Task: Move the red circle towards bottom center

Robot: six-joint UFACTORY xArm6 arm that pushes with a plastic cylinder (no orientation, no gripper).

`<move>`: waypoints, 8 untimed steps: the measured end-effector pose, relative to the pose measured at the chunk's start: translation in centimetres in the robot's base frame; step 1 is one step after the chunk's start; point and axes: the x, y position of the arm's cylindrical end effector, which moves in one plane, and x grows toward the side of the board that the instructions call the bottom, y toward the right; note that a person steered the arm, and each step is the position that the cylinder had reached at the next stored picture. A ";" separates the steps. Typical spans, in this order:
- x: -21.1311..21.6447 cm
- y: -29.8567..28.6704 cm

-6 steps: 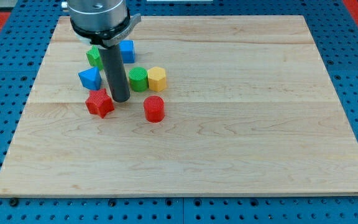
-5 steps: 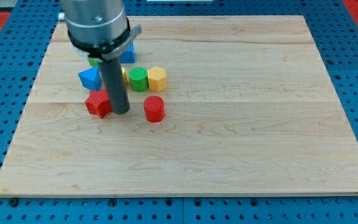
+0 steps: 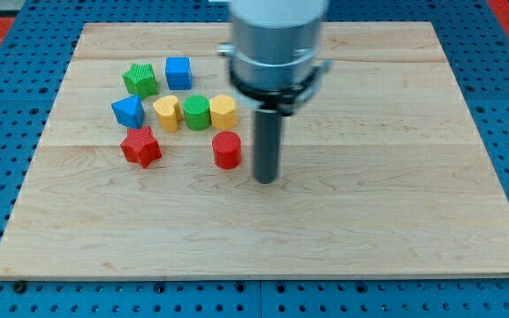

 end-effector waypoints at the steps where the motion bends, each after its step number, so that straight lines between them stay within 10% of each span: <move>1: -1.6 -3.6; 4: -3.7 -7.3; 8: -3.1 3.3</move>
